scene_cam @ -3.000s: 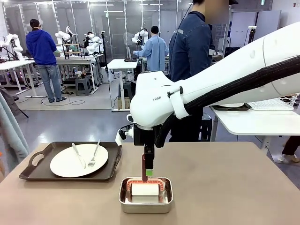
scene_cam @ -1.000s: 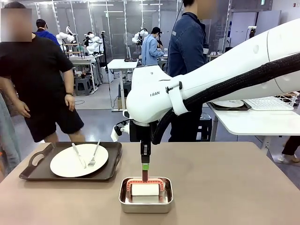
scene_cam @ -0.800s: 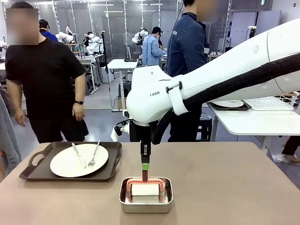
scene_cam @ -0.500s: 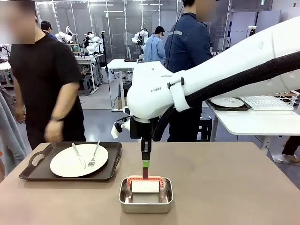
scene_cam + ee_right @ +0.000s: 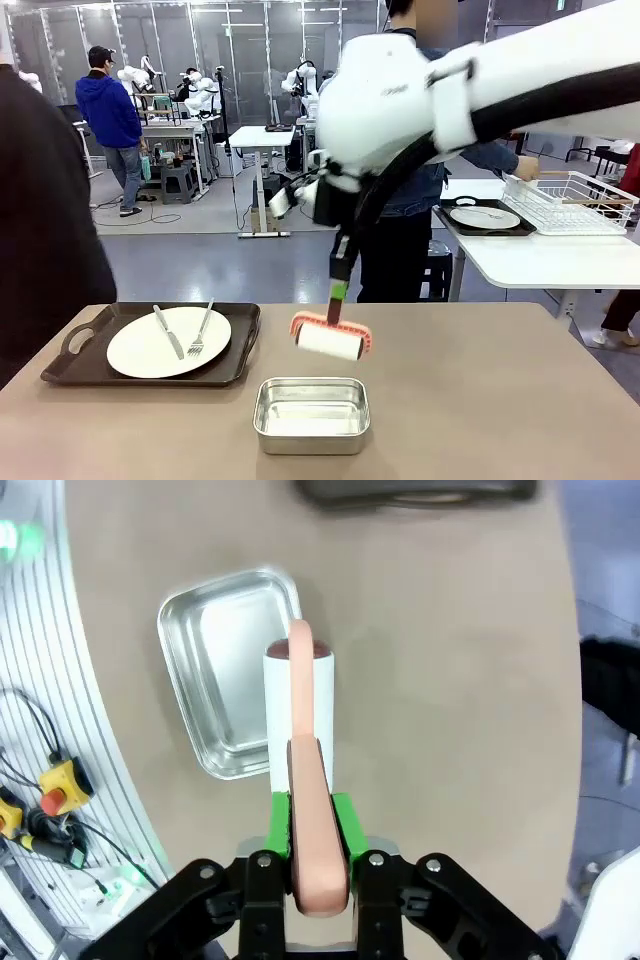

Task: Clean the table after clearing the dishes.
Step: When the left (or right) Handle tray is removed, use the left hand (or right hand) to clean the left (or right) side of the table with the Lint Roller.

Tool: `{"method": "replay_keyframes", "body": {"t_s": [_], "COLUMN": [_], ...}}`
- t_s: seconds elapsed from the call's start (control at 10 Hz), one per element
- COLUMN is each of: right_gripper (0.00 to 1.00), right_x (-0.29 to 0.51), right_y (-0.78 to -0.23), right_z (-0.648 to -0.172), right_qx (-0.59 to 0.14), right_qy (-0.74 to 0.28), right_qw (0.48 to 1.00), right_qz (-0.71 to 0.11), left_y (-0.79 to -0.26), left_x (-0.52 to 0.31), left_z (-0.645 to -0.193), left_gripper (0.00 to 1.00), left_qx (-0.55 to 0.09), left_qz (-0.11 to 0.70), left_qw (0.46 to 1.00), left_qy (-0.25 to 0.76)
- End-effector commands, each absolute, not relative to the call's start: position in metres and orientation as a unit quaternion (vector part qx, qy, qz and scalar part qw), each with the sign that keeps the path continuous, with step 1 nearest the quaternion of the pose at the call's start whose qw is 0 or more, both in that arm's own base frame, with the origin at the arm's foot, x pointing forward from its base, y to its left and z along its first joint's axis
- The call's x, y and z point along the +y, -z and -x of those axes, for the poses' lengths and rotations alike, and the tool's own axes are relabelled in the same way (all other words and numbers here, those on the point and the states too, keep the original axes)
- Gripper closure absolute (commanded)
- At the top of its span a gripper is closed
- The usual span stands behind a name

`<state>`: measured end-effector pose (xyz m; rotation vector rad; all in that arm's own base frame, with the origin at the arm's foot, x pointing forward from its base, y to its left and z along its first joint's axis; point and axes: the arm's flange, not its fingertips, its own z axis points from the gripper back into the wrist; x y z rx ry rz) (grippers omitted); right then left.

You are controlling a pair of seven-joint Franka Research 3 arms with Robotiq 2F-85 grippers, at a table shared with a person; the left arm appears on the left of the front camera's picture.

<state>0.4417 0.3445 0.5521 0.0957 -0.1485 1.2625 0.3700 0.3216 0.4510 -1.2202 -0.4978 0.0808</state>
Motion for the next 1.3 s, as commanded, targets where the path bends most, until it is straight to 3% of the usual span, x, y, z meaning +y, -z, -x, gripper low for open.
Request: {"method": "replay_keyframes", "body": {"t_s": [0.0, 0.4, 0.5, 1.0, 1.1, 1.2], "right_gripper": [1.00, 1.00, 1.00, 1.00, 0.78, 0.78], "right_x": [0.292, 0.229, 0.229, 0.223, 0.222, 0.205], "right_y": [-0.542, -0.528, -0.518, -0.535, -0.531, -0.519], "right_z": [-0.430, -0.434, -0.439, -0.447, -0.446, -0.465], "right_qx": [-0.128, -0.173, -0.156, -0.144, -0.146, -0.130], "right_qy": [-0.470, -0.282, -0.331, -0.317, -0.314, -0.244], "right_qw": [0.870, 0.939, 0.925, 0.933, 0.933, 0.951], "right_qz": [-0.076, -0.098, -0.105, -0.094, -0.095, -0.142], "left_y": [-0.452, -0.452, -0.452, -0.452, -0.452, -0.452], "left_x": [0.323, 0.323, 0.323, 0.323, 0.323, 0.323], "left_z": [-0.368, -0.368, -0.368, -0.368, -0.368, -0.368], "left_gripper": [0.00, 0.00, 0.00, 0.00, 0.00, 0.00], "left_qx": [-0.232, -0.232, -0.232, -0.232, -0.232, -0.232], "left_qz": [0.565, 0.565, 0.565, 0.565, 0.565, 0.565], "left_qw": [0.791, 0.791, 0.791, 0.791, 0.791, 0.791], "left_qy": [-0.038, -0.038, -0.038, -0.038, -0.038, -0.038]}}
